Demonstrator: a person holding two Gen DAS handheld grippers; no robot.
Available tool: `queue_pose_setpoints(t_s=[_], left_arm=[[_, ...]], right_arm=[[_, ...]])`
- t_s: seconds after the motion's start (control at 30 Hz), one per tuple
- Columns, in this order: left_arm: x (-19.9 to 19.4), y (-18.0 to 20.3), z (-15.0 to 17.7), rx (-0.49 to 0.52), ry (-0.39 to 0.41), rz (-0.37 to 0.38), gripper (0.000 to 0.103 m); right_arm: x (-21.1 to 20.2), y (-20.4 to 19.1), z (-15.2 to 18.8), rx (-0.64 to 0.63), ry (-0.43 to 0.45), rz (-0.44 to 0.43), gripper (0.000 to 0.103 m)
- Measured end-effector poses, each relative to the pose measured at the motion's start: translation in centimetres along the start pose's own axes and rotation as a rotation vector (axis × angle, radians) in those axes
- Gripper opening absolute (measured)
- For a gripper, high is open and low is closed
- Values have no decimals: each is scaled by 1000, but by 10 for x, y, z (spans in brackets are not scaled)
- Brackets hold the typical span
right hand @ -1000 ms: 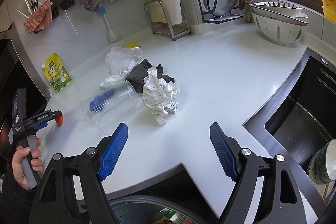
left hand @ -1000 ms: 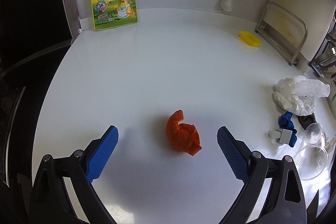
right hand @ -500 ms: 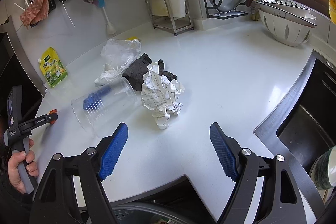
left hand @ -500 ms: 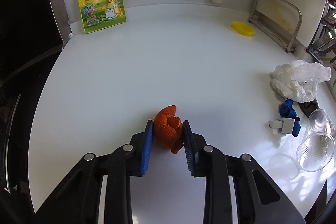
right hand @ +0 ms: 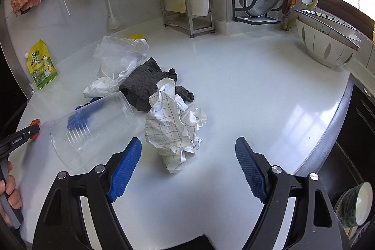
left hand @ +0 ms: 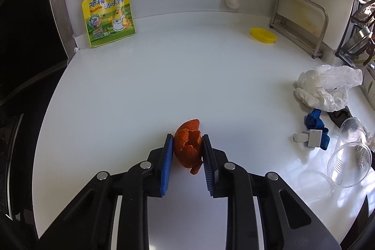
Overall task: Collect trash
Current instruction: 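Grasp the orange peel with the left tool while the right tool grasps the crumpled paper, then carry the orange peel and crumpled paper over the basket with both tools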
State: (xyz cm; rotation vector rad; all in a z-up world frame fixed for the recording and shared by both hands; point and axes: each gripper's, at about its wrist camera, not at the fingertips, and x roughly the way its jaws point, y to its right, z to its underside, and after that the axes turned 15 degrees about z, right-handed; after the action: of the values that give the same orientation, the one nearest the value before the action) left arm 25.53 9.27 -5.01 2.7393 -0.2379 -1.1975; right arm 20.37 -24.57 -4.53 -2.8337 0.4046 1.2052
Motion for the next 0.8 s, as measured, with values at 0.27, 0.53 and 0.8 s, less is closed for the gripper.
queue_pose_setpoints(t_s=[0.27, 0.53, 0.8], left_arm=[[-1, 1, 0, 2, 5, 12, 24], [-5, 1, 1, 6, 26, 20, 24], [-25, 14, 11, 31, 26, 39, 23]], right_arm=[[10, -12, -8, -18, 30, 51, 61], [4, -11, -2, -10, 37, 37, 38], [-24, 0, 17, 17, 60, 9, 38]])
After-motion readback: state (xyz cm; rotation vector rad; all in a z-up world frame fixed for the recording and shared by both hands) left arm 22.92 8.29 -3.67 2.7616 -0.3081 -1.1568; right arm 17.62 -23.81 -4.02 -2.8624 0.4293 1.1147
